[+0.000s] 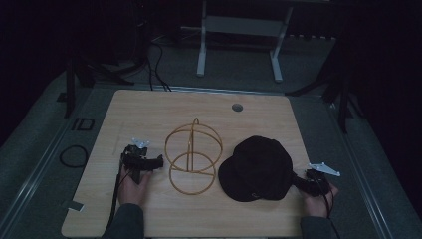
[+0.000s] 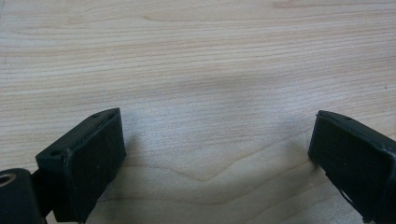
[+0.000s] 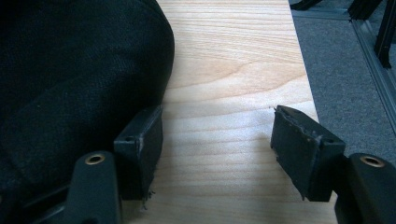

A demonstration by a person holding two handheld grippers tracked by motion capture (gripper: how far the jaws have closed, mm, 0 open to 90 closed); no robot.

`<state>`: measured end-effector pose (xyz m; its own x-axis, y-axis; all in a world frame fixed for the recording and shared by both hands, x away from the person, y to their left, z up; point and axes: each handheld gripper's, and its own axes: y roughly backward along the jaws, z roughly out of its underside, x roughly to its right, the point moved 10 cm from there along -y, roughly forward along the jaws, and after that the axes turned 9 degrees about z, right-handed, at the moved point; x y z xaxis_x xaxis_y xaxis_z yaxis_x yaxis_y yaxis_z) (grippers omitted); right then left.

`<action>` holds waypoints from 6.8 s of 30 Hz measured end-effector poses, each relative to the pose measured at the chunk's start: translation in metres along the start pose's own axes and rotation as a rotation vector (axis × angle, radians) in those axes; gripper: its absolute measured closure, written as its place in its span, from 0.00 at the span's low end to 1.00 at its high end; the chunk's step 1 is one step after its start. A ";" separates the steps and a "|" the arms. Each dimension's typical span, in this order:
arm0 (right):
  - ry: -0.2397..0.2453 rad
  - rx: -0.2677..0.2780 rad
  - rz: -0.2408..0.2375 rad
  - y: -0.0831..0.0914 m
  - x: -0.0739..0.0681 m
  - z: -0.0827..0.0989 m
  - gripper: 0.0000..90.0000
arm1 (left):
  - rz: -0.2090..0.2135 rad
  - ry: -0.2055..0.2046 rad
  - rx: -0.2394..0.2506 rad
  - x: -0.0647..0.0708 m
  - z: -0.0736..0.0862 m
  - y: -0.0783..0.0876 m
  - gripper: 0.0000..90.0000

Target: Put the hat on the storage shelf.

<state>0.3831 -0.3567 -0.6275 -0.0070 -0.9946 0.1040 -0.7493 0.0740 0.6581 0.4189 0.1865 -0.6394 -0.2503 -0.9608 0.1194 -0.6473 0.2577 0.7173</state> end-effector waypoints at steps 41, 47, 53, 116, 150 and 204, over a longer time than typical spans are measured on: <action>0.108 -0.065 -0.068 0.020 0.001 0.002 0.42 | 0.000 0.000 0.000 0.000 0.000 0.000 0.04; 0.121 -0.027 -0.082 0.032 -0.001 -0.011 0.42 | 0.000 0.000 0.000 0.000 0.000 0.000 0.04; 0.142 0.018 -0.114 0.046 -0.010 -0.026 0.42 | 0.000 0.000 0.000 0.000 0.000 0.000 0.04; 0.632 0.056 -0.397 0.074 -0.128 -0.089 0.18 | 0.001 0.001 0.001 0.000 0.000 0.000 0.04; 0.823 -0.001 -0.490 0.065 -0.151 -0.087 0.29 | 0.001 0.000 0.000 0.000 0.000 0.000 0.04; 1.109 -0.029 -0.447 0.078 -0.163 -0.101 0.99 | 0.001 0.000 0.001 0.000 0.000 0.000 0.04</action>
<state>0.3922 -0.1818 -0.5178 0.8364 -0.3283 0.4390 -0.5246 -0.2470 0.8148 0.4189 0.1864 -0.6394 -0.2505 -0.9607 0.1199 -0.6475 0.2584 0.7169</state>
